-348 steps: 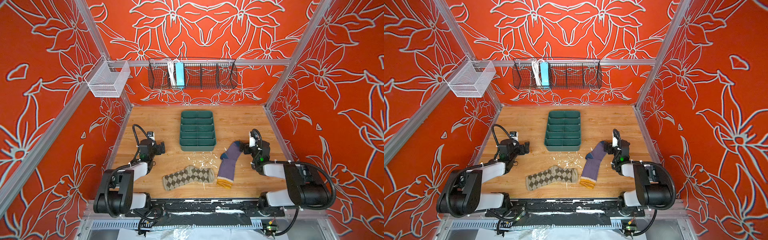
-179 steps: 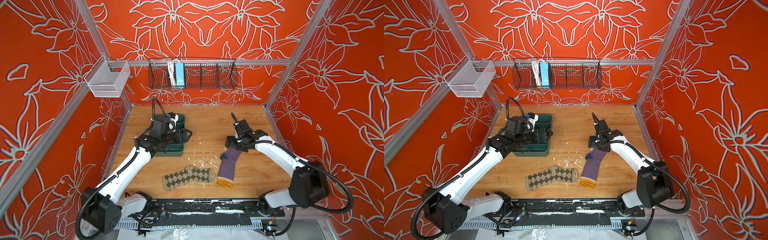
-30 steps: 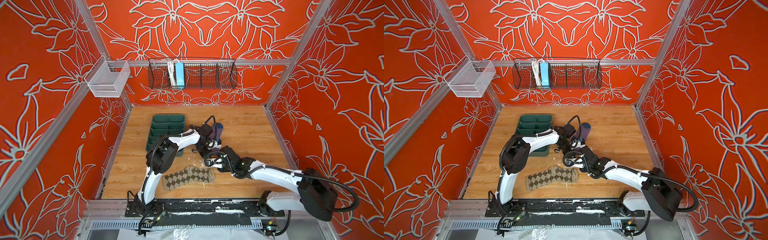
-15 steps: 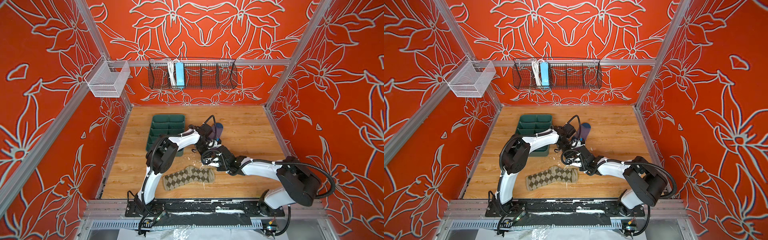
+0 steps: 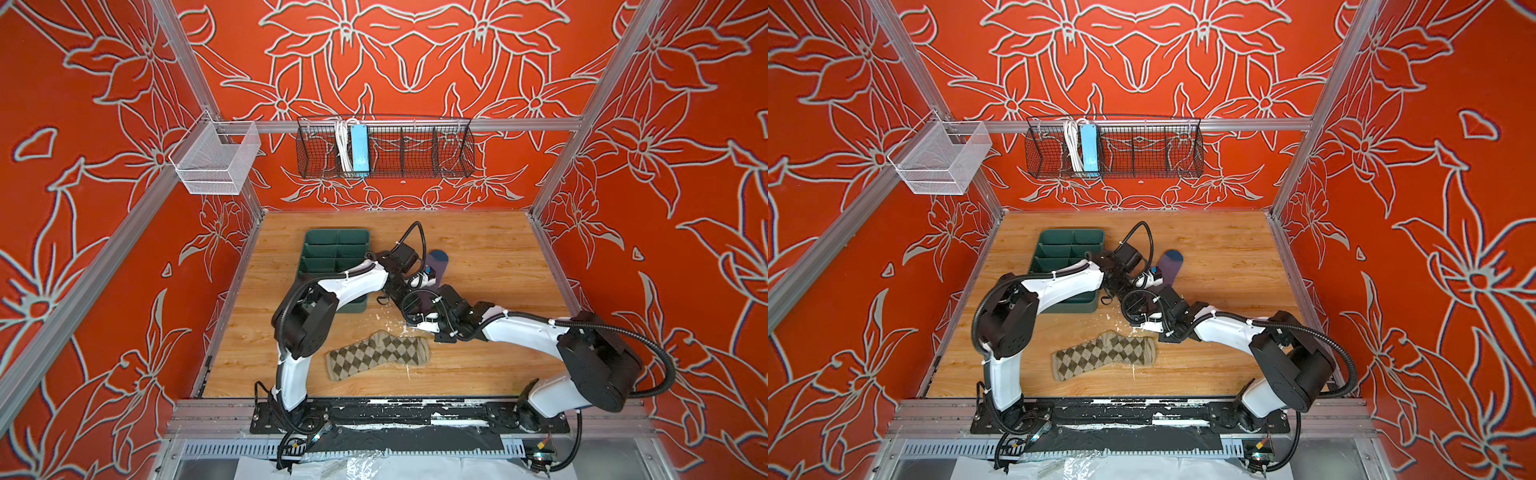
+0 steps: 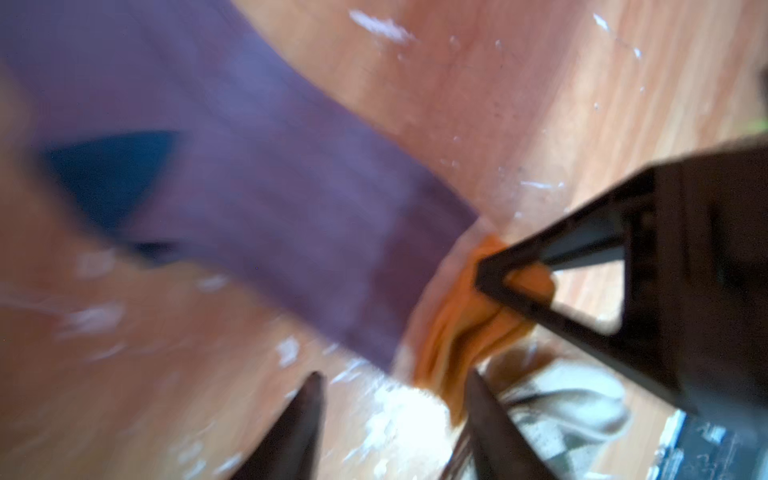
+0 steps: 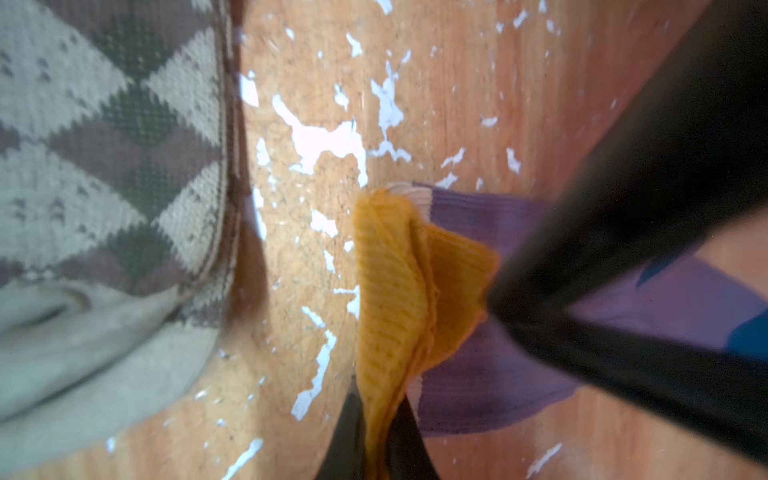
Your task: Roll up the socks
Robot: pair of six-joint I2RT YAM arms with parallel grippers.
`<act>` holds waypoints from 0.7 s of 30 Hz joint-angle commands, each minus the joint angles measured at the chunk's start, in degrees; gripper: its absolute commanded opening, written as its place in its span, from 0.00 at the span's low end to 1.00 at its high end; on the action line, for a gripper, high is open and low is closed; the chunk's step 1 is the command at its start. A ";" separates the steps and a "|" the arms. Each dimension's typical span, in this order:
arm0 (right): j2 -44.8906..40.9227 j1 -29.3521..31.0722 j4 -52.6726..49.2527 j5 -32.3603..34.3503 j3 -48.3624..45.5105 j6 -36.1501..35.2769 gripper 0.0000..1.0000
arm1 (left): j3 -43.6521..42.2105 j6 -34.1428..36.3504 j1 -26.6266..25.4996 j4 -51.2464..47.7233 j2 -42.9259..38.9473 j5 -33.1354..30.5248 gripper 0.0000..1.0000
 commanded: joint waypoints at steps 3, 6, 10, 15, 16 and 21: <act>1.57 -2.67 -8.65 -8.12 4.20 2.78 0.00 | -6.91 -7.51 2.63 9.88 -11.67 -14.08 0.63; 3.21 -4.82 -13.44 -12.53 7.44 2.92 0.00 | -13.69 -8.92 2.78 16.74 -19.82 -25.84 0.66; 6.86 -8.46 -21.03 -20.07 12.29 3.83 0.00 | -23.58 -4.38 2.78 26.11 -31.95 -33.77 0.68; 12.43 -12.15 -27.72 -26.86 17.13 4.88 0.00 | -34.59 13.80 1.19 29.98 -47.00 -15.84 0.65; 13.69 -12.80 -28.75 -27.86 18.46 5.10 0.00 | -37.90 19.51 -0.23 32.30 -49.76 -12.53 0.66; 19.31 -14.66 -33.39 -29.53 23.60 5.11 0.00 | -44.68 40.04 -9.45 39.65 -47.30 -15.69 0.64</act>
